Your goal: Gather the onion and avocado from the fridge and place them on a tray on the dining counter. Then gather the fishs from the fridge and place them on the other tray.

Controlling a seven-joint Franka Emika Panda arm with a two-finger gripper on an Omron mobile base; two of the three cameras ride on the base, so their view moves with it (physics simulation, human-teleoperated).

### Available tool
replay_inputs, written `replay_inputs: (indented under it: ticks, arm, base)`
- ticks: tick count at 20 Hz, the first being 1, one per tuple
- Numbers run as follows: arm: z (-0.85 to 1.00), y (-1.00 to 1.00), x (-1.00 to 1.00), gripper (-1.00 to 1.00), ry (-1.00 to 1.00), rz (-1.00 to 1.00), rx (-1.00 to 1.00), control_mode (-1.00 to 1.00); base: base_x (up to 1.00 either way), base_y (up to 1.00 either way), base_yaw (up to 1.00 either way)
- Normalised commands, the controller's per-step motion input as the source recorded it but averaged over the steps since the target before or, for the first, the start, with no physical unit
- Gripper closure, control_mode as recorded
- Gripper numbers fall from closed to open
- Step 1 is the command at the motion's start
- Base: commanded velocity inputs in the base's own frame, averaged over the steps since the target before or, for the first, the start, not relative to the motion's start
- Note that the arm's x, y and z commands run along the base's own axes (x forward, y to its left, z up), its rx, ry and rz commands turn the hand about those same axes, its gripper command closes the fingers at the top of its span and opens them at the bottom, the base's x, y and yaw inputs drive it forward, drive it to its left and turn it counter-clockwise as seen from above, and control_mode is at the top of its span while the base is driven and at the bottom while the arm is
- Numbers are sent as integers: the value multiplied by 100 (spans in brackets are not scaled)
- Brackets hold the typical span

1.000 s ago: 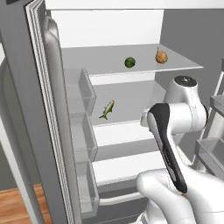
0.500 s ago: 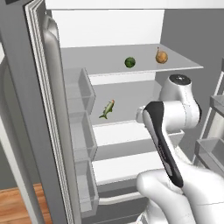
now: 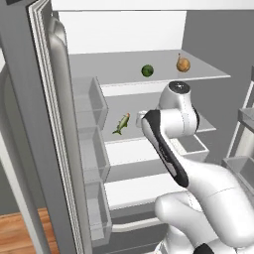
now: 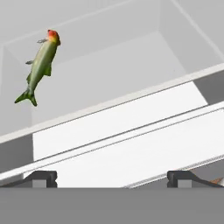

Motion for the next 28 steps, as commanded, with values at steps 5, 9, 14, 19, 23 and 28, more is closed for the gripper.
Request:
replay_inputs:
  ticks: [5,9,14,19,23,28]
  arm:
    - [-17,20,62,-100,0,9,5,-100]
    - [-36,26,43,-100,-1,11,2,-100]
    - [-20,37,34,-100,0,6,2,-100]
    - [0,37,28,-100,0,0,0,-100]
    - [0,28,41,-100,0,-1,0,-100]
    - [0,17,56,-100,1,-2,0,-100]
  base:
    - [0,0,0]
    - [0,0,0]
    - [0,0,0]
    - [0,0,0]
    - [0,0,0]
    - [0,0,0]
